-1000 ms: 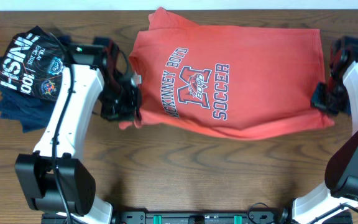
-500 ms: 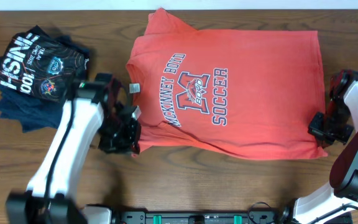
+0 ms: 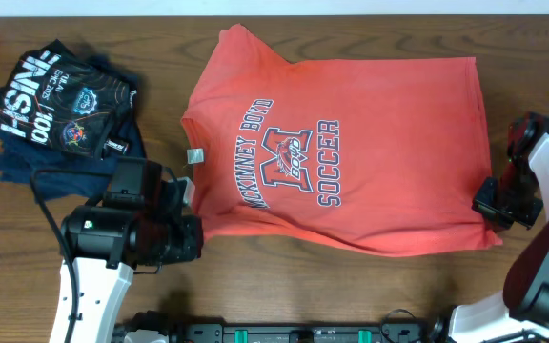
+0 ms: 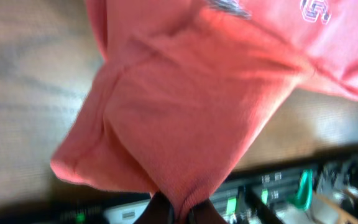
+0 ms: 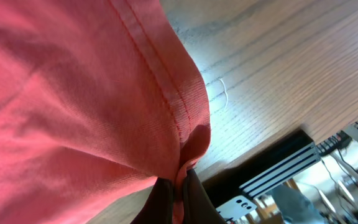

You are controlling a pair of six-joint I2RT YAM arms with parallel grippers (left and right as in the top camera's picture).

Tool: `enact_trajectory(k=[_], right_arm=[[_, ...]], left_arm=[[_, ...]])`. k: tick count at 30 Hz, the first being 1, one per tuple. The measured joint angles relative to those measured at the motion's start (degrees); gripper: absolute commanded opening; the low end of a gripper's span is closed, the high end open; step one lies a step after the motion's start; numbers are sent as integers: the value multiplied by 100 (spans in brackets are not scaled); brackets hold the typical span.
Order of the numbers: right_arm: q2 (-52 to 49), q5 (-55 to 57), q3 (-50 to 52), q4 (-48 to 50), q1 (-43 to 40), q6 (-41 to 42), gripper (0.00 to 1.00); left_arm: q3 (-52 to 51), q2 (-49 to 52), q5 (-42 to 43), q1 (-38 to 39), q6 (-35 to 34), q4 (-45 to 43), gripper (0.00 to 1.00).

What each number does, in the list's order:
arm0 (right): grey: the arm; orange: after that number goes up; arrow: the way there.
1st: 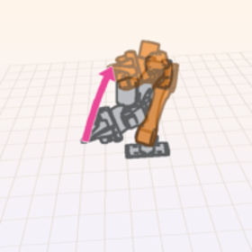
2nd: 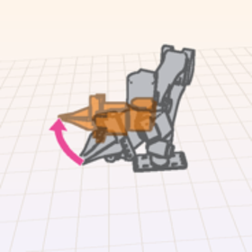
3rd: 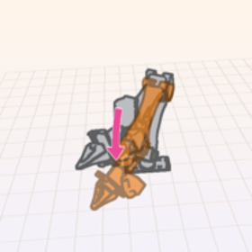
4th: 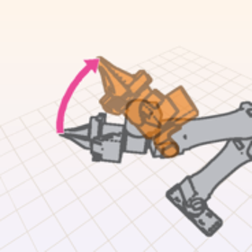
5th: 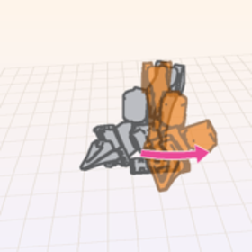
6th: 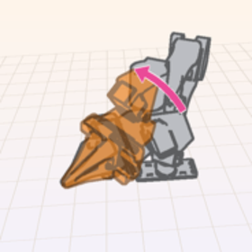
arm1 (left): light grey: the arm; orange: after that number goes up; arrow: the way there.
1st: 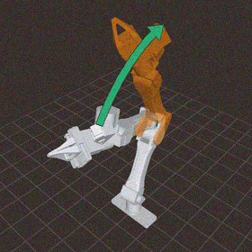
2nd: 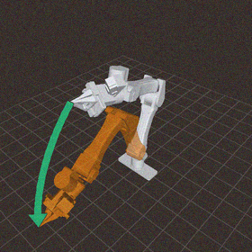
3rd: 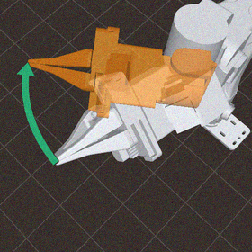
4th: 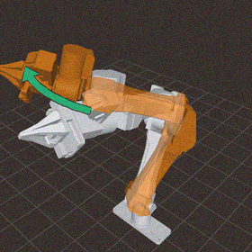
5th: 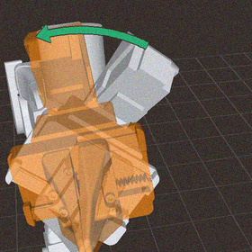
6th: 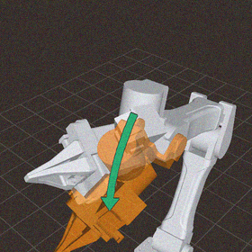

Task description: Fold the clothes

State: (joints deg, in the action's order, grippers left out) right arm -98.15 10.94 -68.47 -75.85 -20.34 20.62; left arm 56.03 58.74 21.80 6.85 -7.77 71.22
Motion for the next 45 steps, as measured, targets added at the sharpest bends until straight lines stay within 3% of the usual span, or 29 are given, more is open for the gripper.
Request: enact_trajectory(k=[8,21,29,45], right_arm=[[181,-216,2,476,0,-72,1],[181,-527,7,1799,0,-76,1],[181,-564,7,2267,0,-76,1],[181,-608,7,3029,0,-90,9]], left_arm=[[-11,396,-122,0,-103,-1370,6],[-15,2044,-125,0,-122,-3307,6],[-20,2291,-127,0,-98,-4380,6],[-20,2885,-127,0,-101,-4955,6]])
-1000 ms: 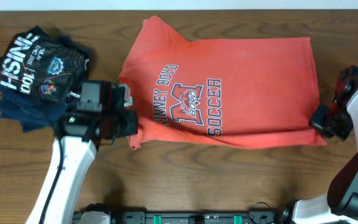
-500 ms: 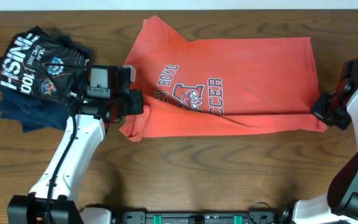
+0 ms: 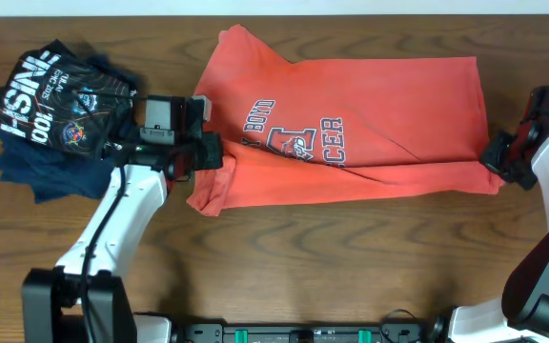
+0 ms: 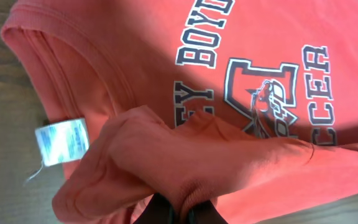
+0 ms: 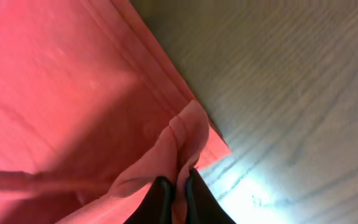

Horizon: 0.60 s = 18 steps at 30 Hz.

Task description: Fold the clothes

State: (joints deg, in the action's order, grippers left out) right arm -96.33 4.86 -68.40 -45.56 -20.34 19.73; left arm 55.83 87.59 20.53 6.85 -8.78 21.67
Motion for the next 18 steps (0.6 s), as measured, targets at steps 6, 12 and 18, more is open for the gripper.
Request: enact_trajectory(k=[6,12,18], right_arm=[[0,-90,0,269,0,2,7],[-2,-168,0,632,0,17,8],[-2,-201,0,1185,0,90,25]], left_arm=[[0,181,2,0,2,-258,6],[0,205,0,0,2,-608,6],[0,205,4,0,0,-678,6]])
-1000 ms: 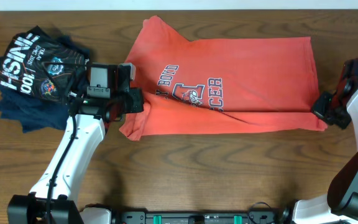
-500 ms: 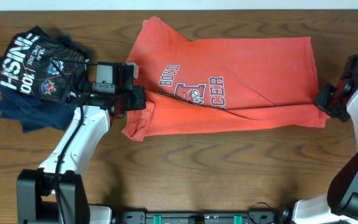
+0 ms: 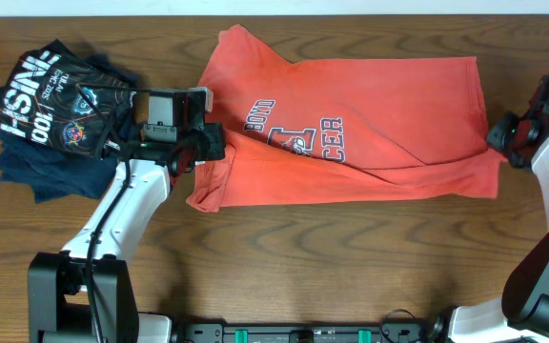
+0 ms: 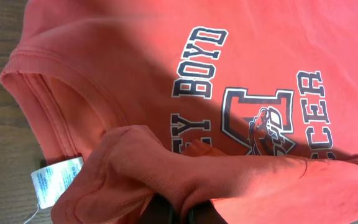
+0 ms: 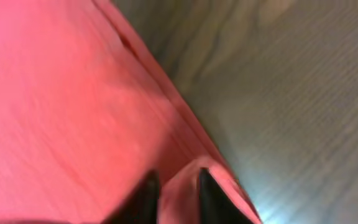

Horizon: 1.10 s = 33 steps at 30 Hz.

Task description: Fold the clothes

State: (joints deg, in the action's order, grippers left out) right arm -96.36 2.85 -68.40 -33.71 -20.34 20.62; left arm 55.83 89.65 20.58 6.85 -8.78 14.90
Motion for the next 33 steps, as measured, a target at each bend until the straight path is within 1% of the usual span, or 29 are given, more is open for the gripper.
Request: enact_trajectory(k=[5,7,10,14,16,17,21,22,25,29,33], right_arm=[[0,-11,0,254,0,0,22],[0,-11,0,256,0,2,23],[0,-9,0,87,0,4,25],[0,39,13,-520,0,2,25],[0,155,105,-625,0,4,29],[0,227,197,-564,0,20,31],[-2,474,839,9,-2,81,31],[-2,496,973,142,-2,87,33],[-13,560,1290,516,-2,186,45],[-15,581,1451,815,-2,302,44],[-15,538,1506,1054,-2,376,40]], left_arm=[[0,0,0,0,0,-2,6],[0,0,0,0,2,-2,6],[0,0,0,0,0,-2,6],[0,0,0,0,0,7,6],[0,0,-2,0,0,7,6],[0,0,-2,0,0,7,6],[0,0,-2,0,0,9,6],[0,0,0,0,0,11,6],[0,0,-2,0,0,17,6],[0,0,0,0,0,31,6],[0,0,-2,0,0,31,6]])
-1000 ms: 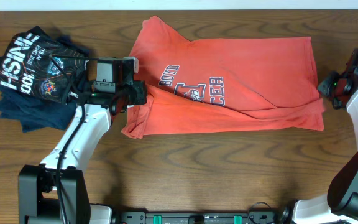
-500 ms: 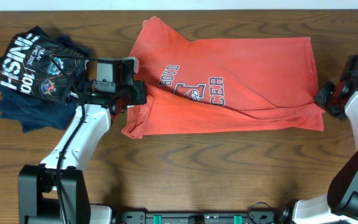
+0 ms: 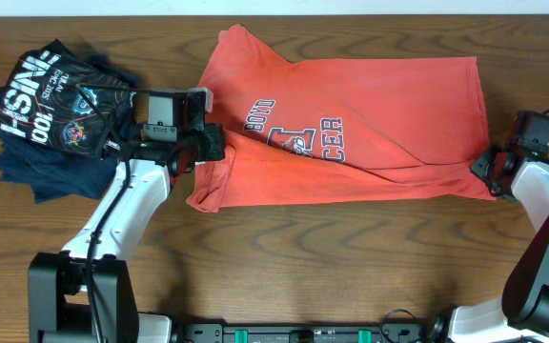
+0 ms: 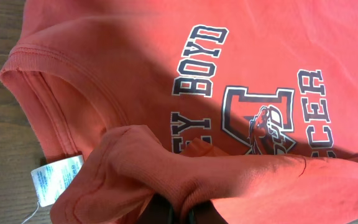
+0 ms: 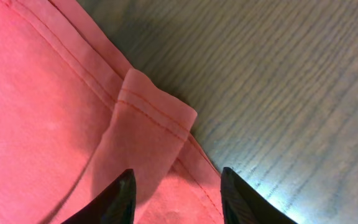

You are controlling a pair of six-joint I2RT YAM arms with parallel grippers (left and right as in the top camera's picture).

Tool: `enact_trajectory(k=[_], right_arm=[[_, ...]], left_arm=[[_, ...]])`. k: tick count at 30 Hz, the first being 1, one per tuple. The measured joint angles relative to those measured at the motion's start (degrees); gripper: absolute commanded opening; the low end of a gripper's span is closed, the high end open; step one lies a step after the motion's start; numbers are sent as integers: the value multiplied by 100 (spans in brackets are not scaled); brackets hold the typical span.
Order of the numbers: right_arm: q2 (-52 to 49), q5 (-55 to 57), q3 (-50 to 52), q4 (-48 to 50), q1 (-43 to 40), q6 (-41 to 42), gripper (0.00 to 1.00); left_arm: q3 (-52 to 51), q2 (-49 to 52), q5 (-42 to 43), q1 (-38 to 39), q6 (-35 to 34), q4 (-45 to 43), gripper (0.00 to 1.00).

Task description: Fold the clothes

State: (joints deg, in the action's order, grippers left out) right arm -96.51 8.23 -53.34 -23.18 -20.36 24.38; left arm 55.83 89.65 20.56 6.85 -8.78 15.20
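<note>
An orange-red T-shirt (image 3: 351,105) with navy lettering lies across the table, its near half folded up over the print. My left gripper (image 3: 213,145) is by the collar end, shut on a bunched fold of the shirt (image 4: 135,162). In the left wrist view the left gripper (image 4: 180,214) pinches that fold beside the white label (image 4: 55,180). My right gripper (image 3: 489,171) hovers open over the shirt's right hem corner (image 5: 151,106). That corner lies doubled back, free between the spread fingers (image 5: 120,196) of the right gripper (image 5: 178,193).
A heap of dark navy printed clothes (image 3: 55,105) sits at the far left, close to my left arm. Bare wooden table (image 3: 351,257) runs along the near side and to the right of the shirt.
My right gripper has shifted nearer and slightly left along the shirt's right edge, with its jaws now spread wide. The hem corner lies loose on the shirt. The left gripper has not moved.
The shirt lay flat, with both grippers shut on its near corners. Then the near edge stood folded up over the lettering, both grippers still shut on it. After that the right jaws had parted, and now they stand wide open over the dropped corner.
</note>
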Motion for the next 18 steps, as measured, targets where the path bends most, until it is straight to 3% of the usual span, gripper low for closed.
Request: enact_trajectory(k=[18], right_arm=[[0,-116,487,940,0,684,35]], left_arm=[[0,0,2,0,0,2,6]])
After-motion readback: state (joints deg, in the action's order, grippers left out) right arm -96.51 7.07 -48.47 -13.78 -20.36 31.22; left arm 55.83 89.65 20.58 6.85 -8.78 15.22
